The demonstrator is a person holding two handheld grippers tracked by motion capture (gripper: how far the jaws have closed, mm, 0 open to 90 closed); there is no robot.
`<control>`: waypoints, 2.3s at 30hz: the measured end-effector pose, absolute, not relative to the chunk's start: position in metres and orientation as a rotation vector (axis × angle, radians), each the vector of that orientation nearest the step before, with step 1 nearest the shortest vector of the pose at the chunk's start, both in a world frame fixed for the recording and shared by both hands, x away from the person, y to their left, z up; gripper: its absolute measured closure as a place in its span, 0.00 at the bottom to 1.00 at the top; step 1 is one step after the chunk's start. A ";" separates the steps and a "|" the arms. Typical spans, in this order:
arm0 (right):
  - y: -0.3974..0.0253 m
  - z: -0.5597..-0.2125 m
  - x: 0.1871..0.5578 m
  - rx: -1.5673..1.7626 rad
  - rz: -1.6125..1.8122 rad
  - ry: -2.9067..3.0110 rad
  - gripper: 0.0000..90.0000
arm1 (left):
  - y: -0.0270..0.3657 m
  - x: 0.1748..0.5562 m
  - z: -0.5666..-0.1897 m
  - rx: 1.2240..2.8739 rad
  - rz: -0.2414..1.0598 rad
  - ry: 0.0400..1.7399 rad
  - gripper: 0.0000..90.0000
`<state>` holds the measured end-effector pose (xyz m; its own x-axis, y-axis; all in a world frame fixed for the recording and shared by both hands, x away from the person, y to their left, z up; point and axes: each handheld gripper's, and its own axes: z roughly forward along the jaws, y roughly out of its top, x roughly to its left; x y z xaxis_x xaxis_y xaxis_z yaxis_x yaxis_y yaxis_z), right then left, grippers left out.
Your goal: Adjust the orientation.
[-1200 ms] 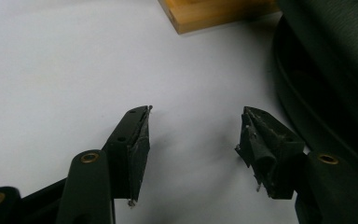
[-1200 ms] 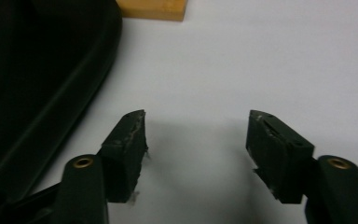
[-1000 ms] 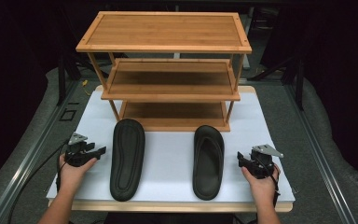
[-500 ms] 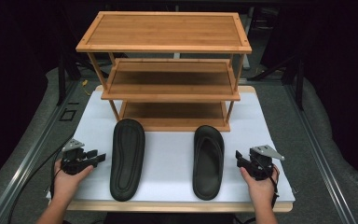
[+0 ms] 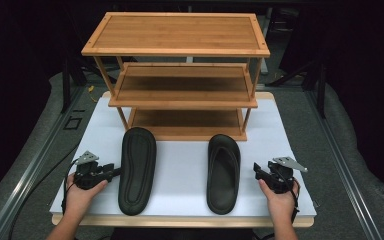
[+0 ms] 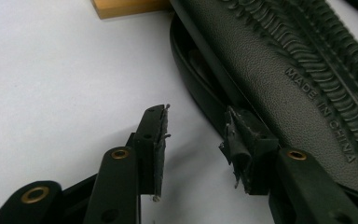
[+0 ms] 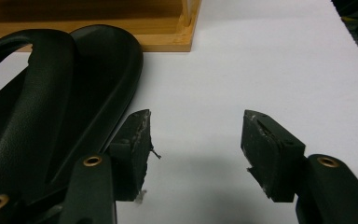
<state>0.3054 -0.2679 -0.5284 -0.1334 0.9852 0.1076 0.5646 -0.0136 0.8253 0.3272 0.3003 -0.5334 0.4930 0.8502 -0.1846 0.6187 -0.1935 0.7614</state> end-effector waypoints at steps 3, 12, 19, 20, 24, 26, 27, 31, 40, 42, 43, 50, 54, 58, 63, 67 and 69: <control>-0.267 -0.528 0.306 1.607 1.040 1.741 0.48 | 0.300 0.326 -0.529 1.860 0.337 1.207 0.64; -0.268 -0.529 0.306 1.622 1.044 1.740 0.47 | 0.287 0.328 -0.518 1.806 0.342 1.162 0.58; -0.269 -0.529 0.306 1.627 1.047 1.744 0.47 | 0.276 0.332 -0.508 1.812 0.354 1.126 0.58; -0.269 -0.529 0.306 1.627 1.047 1.744 0.47 | 0.275 0.332 -0.507 1.815 0.355 1.119 0.58; -0.269 -0.529 0.306 1.635 1.055 1.735 0.47 | 0.270 0.335 -0.503 1.801 0.343 1.115 0.58; -0.270 -0.529 0.306 1.634 1.055 1.732 0.47 | 0.267 0.336 -0.502 1.790 0.332 1.108 0.58; -0.270 -0.528 0.305 1.636 1.058 1.725 0.47 | 0.265 0.337 -0.501 1.787 0.330 1.104 0.58; -0.272 -0.526 0.304 1.645 1.060 1.724 0.46 | 0.256 0.338 -0.496 1.784 0.327 1.074 0.58; -0.273 -0.528 0.305 1.639 1.106 1.726 0.46 | 0.220 0.340 -0.486 1.758 0.278 1.002 0.54; -0.273 -0.528 0.305 1.641 1.105 1.728 0.46 | 0.211 0.341 -0.485 1.750 0.272 0.993 0.54; -0.273 -0.528 0.305 1.647 1.111 1.722 0.46 | 0.206 0.341 -0.484 1.751 0.264 0.988 0.54; -0.275 -0.529 0.306 1.660 1.116 1.724 0.46 | 0.174 0.340 -0.490 1.744 0.215 0.958 0.54; -0.276 -0.529 0.306 1.663 1.118 1.720 0.46 | 0.161 0.338 -0.493 1.750 0.197 0.944 0.54; -0.277 -0.529 0.306 1.669 1.126 1.714 0.46 | 0.155 0.336 -0.493 1.767 0.197 0.922 0.54; -0.278 -0.529 0.306 1.669 1.130 1.716 0.46 | 0.160 0.336 -0.501 1.793 0.205 0.952 0.54; -0.277 -0.529 0.306 1.670 1.131 1.719 0.46 | 0.161 0.334 -0.509 1.824 0.198 0.954 0.57; -0.276 -0.529 0.306 1.671 1.127 1.717 0.46 | 0.161 0.332 -0.512 1.827 0.193 0.959 0.57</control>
<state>0.3062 -0.2765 -0.5294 -0.1312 0.9714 0.1978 0.5677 -0.0899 0.8183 0.3316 0.1605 -0.5116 0.6700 0.6858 -0.2842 0.5223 -0.1635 0.8370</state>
